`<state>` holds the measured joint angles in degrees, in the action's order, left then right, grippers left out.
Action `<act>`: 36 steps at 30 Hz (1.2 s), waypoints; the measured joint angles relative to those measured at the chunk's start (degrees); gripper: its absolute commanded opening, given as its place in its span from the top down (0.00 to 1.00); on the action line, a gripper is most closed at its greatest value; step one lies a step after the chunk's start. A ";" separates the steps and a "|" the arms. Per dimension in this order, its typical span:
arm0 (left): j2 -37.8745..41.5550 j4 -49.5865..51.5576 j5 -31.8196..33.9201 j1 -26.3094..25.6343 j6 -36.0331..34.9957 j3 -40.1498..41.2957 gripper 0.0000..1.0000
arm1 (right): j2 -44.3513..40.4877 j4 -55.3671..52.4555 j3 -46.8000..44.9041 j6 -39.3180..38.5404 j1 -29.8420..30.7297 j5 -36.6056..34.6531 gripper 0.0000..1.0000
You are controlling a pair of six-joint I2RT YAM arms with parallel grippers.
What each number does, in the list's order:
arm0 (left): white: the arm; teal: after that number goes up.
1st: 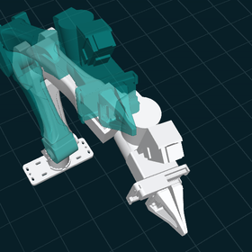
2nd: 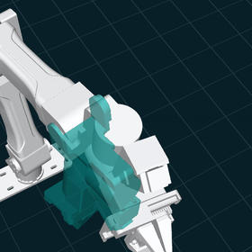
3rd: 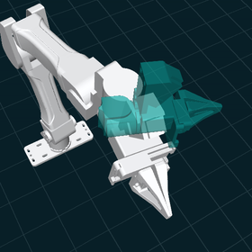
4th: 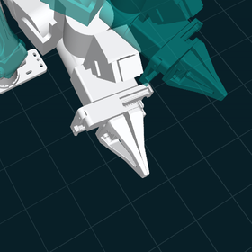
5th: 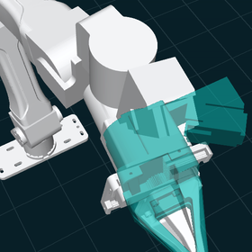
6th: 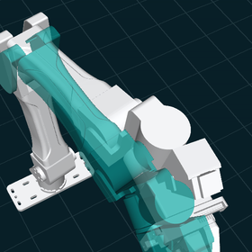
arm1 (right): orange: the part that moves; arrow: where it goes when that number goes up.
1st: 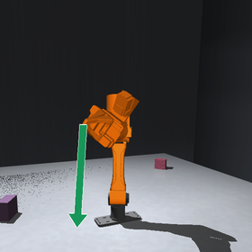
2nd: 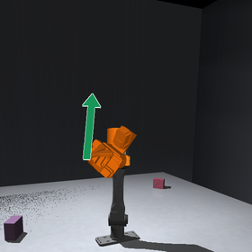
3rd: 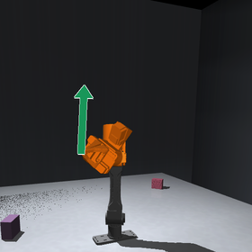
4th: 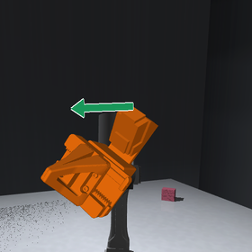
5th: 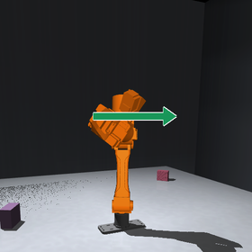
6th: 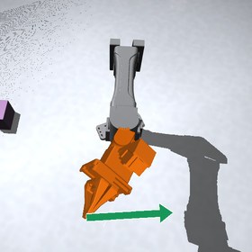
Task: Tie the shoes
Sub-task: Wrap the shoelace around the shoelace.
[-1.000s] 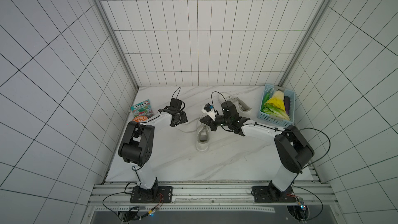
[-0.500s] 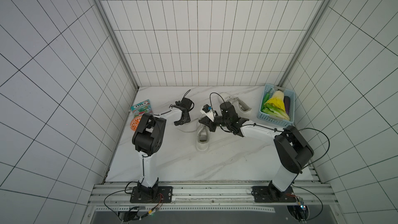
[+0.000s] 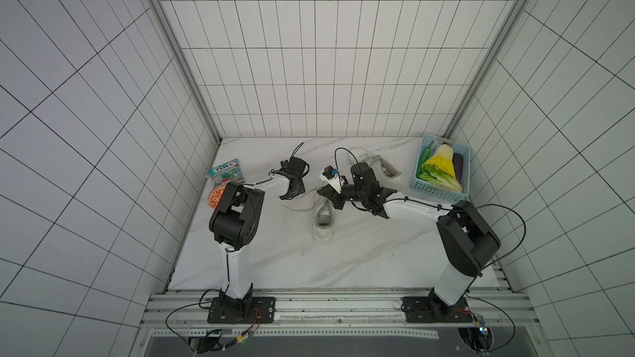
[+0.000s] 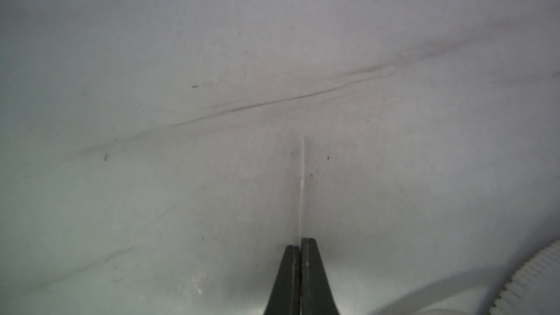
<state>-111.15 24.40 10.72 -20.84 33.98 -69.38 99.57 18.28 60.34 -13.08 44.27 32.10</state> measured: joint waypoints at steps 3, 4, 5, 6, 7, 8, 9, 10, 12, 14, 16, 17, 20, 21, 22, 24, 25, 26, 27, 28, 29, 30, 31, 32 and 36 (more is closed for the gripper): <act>5.99 -2.43 -2.03 0.61 -0.90 5.75 1.00 | -0.02 0.39 -0.48 0.24 0.00 -0.13 1.00; 8.68 -3.45 -2.49 0.79 -1.36 7.58 1.00 | -0.07 0.55 -0.72 0.33 0.00 -0.17 1.00; 11.50 -4.31 -2.95 0.87 -1.79 9.05 1.00 | -0.11 0.59 -0.92 0.46 0.00 -0.26 1.00; 14.75 -5.57 -3.45 1.03 -2.36 10.51 1.00 | -0.20 0.59 -1.11 0.66 0.00 -0.33 1.00; 17.79 -6.80 -3.96 1.11 -2.93 11.65 1.00 | -0.39 0.59 -1.25 0.79 0.00 -0.46 1.00; 20.65 -8.04 -4.48 1.16 -3.50 12.59 1.00 | -0.61 0.59 -1.36 0.92 0.00 -0.57 1.00; 23.65 -9.55 -5.05 1.18 -3.98 13.55 1.00 | -0.92 0.66 -1.46 1.14 0.00 -0.83 1.00; 26.45 -11.10 -5.64 1.16 -4.46 14.60 1.00 | -1.25 0.76 -1.57 1.33 0.00 -1.09 1.00; 31.45 -13.81 -7.04 1.11 -5.18 16.96 1.00 | -1.95 1.14 -2.10 1.97 0.00 -1.57 1.00; 35.63 -15.47 -8.31 0.98 -6.01 19.56 1.00 | -2.60 1.68 -2.62 2.95 0.00 -2.01 1.00; 39.89 -16.52 -9.11 0.50 -7.13 22.71 1.00 | -2.97 2.23 -2.91 4.50 -0.07 -2.40 1.00; 41.92 -16.65 -9.20 0.11 -7.72 24.04 1.00 | -3.04 2.43 -2.91 5.14 -0.09 -2.56 1.00; 49.46 -17.00 -9.57 -1.18 -9.75 27.91 1.00 | -3.15 2.89 -2.91 7.13 -0.44 -2.89 1.00; 52.48 -17.35 -10.05 -1.57 -10.49 28.98 1.00 | -3.17 2.93 -2.91 7.69 -0.46 -3.06 1.00; 55.43 -17.75 -10.75 -1.90 -11.19 29.62 1.00 | -3.17 2.89 -2.91 8.24 -0.57 -3.21 1.00; 60.46 -18.82 -12.37 -2.71 -12.61 29.77 1.00 | -3.17 2.86 -2.91 9.22 -0.72 -3.54 1.00; 62.71 -19.74 -13.25 -3.32 -13.44 29.70 1.00 | -3.17 2.89 -2.91 9.77 -0.83 -3.76 1.00; 64.30 -20.35 -13.99 -4.13 -14.19 29.64 1.00 | -3.17 2.86 -2.91 10.32 -0.92 -3.85 1.00; 65.85 -20.94 -14.88 -5.31 -15.02 29.62 1.00 | -3.17 2.86 -2.91 10.93 -1.16 -3.78 1.00; 67.01 -21.40 -15.65 -6.73 -15.82 29.59 1.00 | -3.17 2.91 -2.91 11.58 -1.31 -3.74 1.00; 67.67 -21.88 -16.35 -8.02 -16.59 29.59 1.00 | -3.15 2.95 -2.91 12.22 -1.53 -3.50 1.00; 67.98 -22.40 -16.90 -9.60 -17.38 29.59 1.00 | -3.15 2.99 -2.91 12.87 -1.79 -3.15 1.00; 67.89 -22.88 -17.38 -11.04 -18.10 29.59 1.00 | -3.10 2.99 -2.91 13.51 -2.05 -2.69 1.00; 67.56 -23.28 -17.90 -12.17 -18.60 29.59 1.00 | -3.04 2.97 -2.91 13.99 -2.32 -2.36 1.00; 64.26 -25.53 -19.80 -15.89 -19.54 29.62 1.00 | -2.54 2.89 -2.84 15.39 -3.13 0.07 1.00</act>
<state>-46.89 -1.13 -9.08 -36.73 14.44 -39.77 97.03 21.17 57.49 2.31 41.15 32.16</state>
